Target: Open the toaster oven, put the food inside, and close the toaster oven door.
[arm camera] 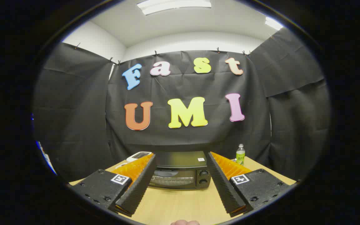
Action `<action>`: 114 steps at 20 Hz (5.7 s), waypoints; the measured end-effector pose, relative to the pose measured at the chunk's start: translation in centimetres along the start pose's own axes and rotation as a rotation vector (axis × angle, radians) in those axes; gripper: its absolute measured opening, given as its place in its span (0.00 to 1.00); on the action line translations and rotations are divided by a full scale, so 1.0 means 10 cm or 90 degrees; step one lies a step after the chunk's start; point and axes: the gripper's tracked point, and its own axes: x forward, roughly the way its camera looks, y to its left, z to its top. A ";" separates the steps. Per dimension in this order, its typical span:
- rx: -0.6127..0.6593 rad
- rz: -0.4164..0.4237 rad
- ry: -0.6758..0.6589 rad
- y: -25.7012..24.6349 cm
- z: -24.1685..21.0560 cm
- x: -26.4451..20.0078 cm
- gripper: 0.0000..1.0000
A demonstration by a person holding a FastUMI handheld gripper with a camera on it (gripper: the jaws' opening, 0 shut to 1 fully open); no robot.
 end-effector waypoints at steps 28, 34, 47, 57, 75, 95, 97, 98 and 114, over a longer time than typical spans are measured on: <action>0.017 -0.037 0.055 0.17 -0.59 0.70 1.00; 0.013 -0.029 0.101 0.37 -1.04 1.36 1.00; -0.022 -0.035 0.142 0.58 -1.79 2.25 1.00; -0.039 -0.031 0.151 0.60 -1.90 1.90 1.00; -0.036 0.007 0.270 0.49 -2.82 0.80 1.00; 0.239 0.364 0.572 1.33 -1.69 0.00 1.00; 0.258 0.393 0.648 1.50 -1.66 -0.06 1.00; 0.272 0.398 0.678 1.59 -1.68 -0.07 1.00; 0.316 0.379 0.858 2.31 -2.54 -0.02 0.78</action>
